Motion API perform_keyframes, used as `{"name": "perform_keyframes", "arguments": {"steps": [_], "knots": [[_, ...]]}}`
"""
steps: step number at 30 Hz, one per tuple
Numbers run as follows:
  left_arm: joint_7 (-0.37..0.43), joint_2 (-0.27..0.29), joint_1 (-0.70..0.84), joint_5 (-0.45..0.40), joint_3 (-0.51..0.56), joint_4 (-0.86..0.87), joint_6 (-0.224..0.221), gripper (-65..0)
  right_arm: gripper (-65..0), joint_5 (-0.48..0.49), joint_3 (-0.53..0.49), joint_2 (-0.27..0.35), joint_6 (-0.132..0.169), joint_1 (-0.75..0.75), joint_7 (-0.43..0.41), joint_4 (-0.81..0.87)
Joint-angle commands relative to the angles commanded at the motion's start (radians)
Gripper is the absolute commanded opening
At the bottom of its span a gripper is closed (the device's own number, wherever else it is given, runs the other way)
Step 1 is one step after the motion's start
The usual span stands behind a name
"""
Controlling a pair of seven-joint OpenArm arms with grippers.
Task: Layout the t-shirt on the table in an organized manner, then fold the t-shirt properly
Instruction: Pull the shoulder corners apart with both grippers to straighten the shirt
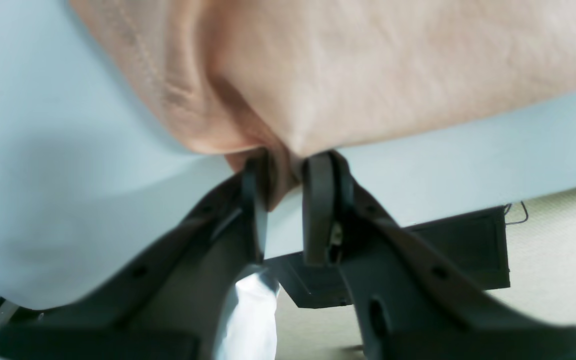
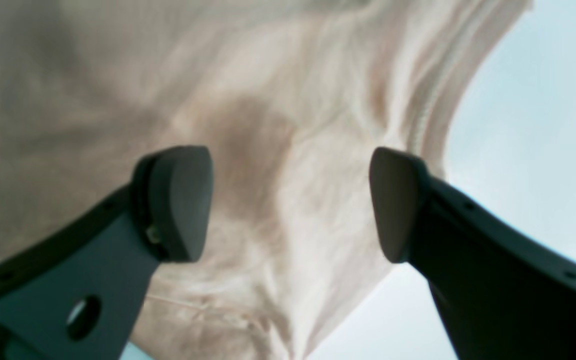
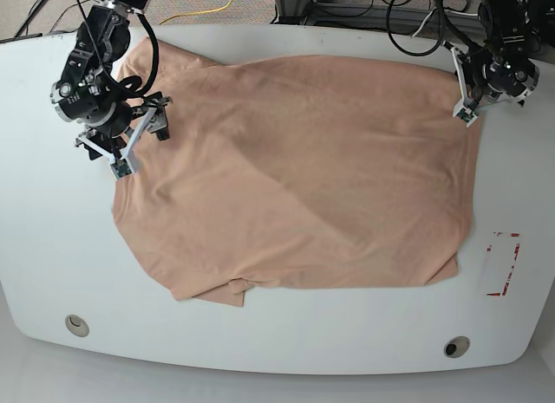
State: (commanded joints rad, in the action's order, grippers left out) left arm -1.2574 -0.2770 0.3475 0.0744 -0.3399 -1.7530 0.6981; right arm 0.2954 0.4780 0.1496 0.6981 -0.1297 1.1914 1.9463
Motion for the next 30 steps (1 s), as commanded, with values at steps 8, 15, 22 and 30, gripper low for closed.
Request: {"name": "perform_keyframes", "arguments": {"steps": [8, 15, 22, 30], "knots": [[-0.002, 0.0, 0.003, 0.002, -0.006, -0.031, 0.0, -61.1, -17.6, 0.126, 0.155, 0.011, 0.0, -0.011, 0.055, 0.005], [-0.006, -0.002, 0.017, 0.003, -0.006, -0.098, 0.0, -61.3, -17.1, 0.229, 0.261, 0.026, 0.0, -0.041, 0.149, 0.005], [-0.006, -0.003, 0.015, 0.003, -0.006, -0.098, 0.0, -61.3, -17.0, 0.227, 0.273, 0.023, 0.0, -0.104, 0.149, -0.005], [-0.006, -0.003, 0.014, 0.003, -0.006, -0.1, 0.0, -61.3, -17.0, 0.227, 0.275, 0.025, 0.0, -0.133, 0.114, -0.19]]}}
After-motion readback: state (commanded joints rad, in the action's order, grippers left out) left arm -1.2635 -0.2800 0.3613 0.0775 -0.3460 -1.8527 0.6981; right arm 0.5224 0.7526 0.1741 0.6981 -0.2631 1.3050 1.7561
